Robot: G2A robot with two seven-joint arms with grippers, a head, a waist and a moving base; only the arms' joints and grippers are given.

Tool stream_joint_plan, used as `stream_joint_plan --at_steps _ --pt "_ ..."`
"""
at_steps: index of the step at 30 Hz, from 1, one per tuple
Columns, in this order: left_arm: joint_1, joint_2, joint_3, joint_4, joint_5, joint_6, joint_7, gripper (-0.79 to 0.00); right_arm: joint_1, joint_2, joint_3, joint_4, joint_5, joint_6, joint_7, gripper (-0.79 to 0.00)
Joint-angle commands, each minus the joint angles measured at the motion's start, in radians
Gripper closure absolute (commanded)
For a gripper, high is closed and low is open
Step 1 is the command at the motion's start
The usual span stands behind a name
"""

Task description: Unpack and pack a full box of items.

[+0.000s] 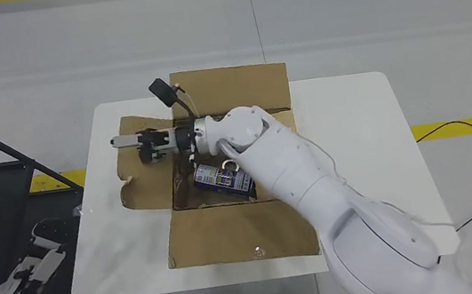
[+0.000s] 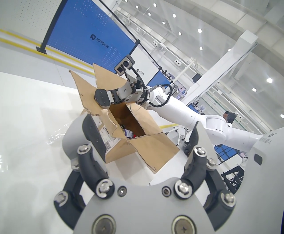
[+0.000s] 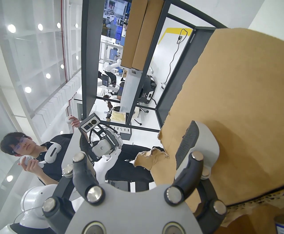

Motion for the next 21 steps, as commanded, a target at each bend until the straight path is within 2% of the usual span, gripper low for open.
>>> stream_joint_plan --at_steps 1,7,14,17,21 --pt "-0.003 0.000 -0.005 -0.022 -0.004 0.006 -0.002 -0.785 0.006 0.010 0.013 -0.004 -0.009 -0.025 0.008 -0.785" --pt "-0.037 0.005 0.014 -0.089 -0.033 0.046 -0.050 -0.785 0.011 0.065 0.069 -0.038 -0.059 -0.102 0.019 -0.785" --pt "-0.146 0.023 0.126 -0.116 -0.065 0.129 -0.170 -0.785 -0.075 0.178 0.198 -0.185 -0.141 -0.177 -0.039 -0.785" --pt "-0.210 0.031 0.194 -0.118 -0.060 0.171 -0.215 -0.785 -0.190 0.249 0.297 -0.383 -0.205 -0.155 -0.050 -0.785" --pt "-0.296 0.038 0.289 -0.106 -0.036 0.221 -0.258 -0.785 -0.470 0.346 0.497 -0.867 -0.331 0.004 -0.031 -0.785"
